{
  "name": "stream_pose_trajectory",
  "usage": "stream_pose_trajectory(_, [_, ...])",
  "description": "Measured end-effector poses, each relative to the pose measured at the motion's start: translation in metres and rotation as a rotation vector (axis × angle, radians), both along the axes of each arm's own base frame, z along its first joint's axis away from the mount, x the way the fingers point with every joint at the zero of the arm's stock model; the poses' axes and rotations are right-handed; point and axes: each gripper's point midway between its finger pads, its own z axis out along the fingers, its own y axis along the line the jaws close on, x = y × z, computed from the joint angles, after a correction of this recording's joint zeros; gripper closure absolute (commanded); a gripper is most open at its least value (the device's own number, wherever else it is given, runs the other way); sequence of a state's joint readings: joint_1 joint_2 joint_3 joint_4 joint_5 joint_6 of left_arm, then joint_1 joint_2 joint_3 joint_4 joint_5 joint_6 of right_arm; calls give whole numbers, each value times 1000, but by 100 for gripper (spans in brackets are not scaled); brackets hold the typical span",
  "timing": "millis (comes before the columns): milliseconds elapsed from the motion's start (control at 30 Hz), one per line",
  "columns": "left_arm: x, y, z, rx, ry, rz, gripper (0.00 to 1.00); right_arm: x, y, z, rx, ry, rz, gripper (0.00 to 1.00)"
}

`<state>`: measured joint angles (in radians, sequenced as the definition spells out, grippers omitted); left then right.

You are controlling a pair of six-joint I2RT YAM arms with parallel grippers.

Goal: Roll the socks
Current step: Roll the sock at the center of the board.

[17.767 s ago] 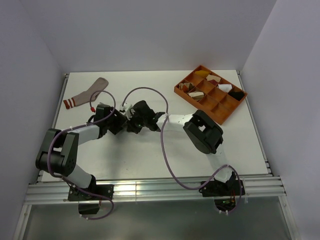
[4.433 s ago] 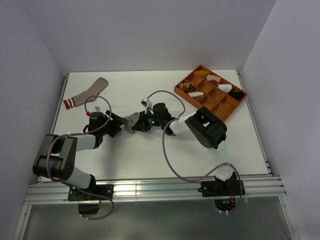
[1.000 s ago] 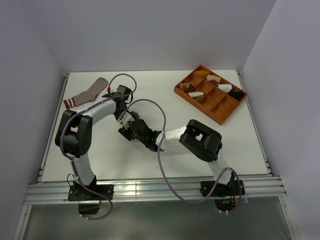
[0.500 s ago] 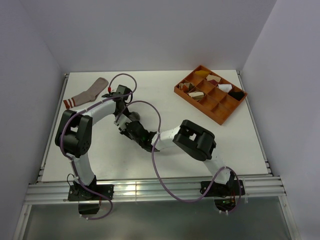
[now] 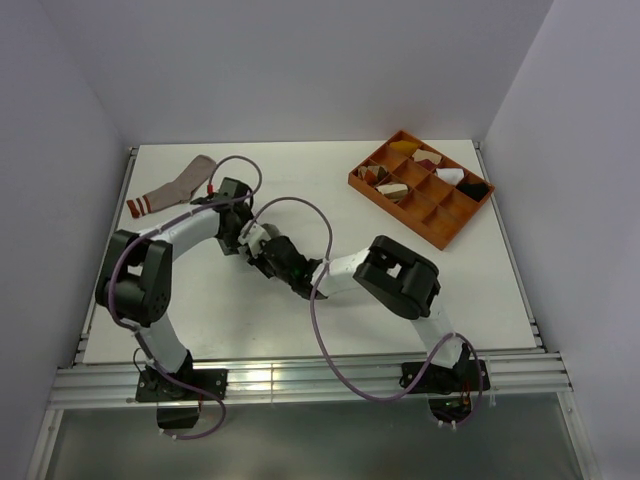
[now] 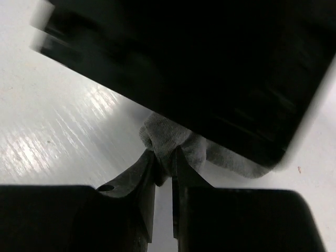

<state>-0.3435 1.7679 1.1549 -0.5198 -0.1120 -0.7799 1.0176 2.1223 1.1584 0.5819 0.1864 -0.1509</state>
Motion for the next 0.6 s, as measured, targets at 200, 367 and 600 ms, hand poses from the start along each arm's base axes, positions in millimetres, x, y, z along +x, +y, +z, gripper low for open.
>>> stream_pose_trajectory(200, [-6, 23, 16, -137, -79, 105, 33, 3, -10, 1, 66, 89, 32, 100])
stream_pose_trajectory(367, [-7, 33, 16, -218, -145, 173, 37, 4, -14, 3, 93, 142, 62, 100])
stream_pose_trajectory(600, [11, 22, 12, -291, -178, 165, 37, 0, -13, 2, 105, 180, 100, 100])
